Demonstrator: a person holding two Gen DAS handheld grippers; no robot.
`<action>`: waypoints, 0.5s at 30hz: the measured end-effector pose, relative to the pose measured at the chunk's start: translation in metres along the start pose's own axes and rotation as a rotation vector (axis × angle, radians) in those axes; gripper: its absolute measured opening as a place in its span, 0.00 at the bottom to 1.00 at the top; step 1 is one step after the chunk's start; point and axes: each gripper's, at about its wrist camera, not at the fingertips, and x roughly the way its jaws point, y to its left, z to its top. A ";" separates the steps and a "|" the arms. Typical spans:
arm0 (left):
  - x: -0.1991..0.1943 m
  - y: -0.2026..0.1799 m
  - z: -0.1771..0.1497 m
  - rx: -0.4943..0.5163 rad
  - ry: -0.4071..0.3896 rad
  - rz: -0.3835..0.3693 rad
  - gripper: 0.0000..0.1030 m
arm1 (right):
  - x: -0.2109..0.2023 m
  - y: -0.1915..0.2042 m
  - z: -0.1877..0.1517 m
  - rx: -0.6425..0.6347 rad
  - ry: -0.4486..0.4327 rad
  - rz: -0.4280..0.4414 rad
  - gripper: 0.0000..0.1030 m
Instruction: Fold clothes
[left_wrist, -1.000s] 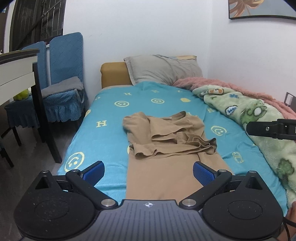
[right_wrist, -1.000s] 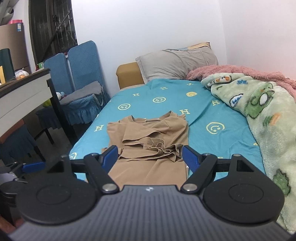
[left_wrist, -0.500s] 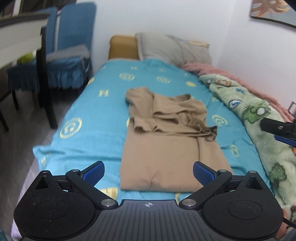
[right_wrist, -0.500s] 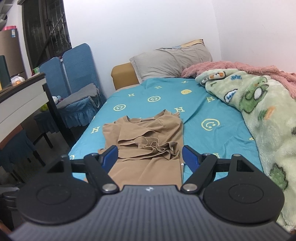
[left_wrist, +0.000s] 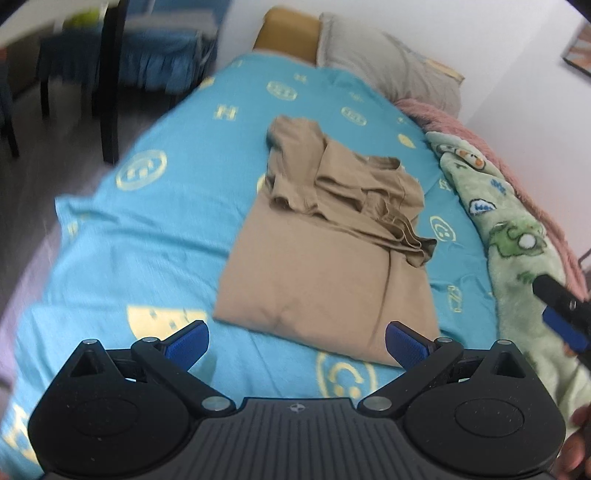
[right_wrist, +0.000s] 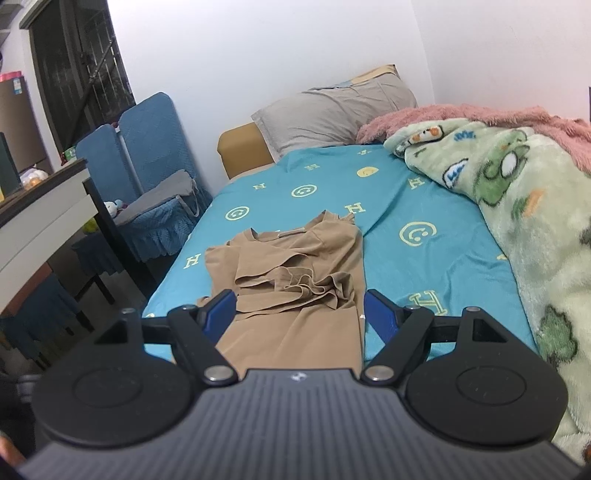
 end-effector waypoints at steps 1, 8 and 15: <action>0.004 0.003 0.001 -0.035 0.021 -0.008 1.00 | 0.000 -0.003 0.000 0.011 0.005 -0.002 0.76; 0.036 0.025 0.002 -0.227 0.149 -0.035 0.99 | 0.008 -0.022 -0.002 0.138 0.061 0.005 0.76; 0.069 0.035 0.006 -0.302 0.209 -0.020 0.95 | 0.017 -0.032 -0.008 0.204 0.105 -0.006 0.76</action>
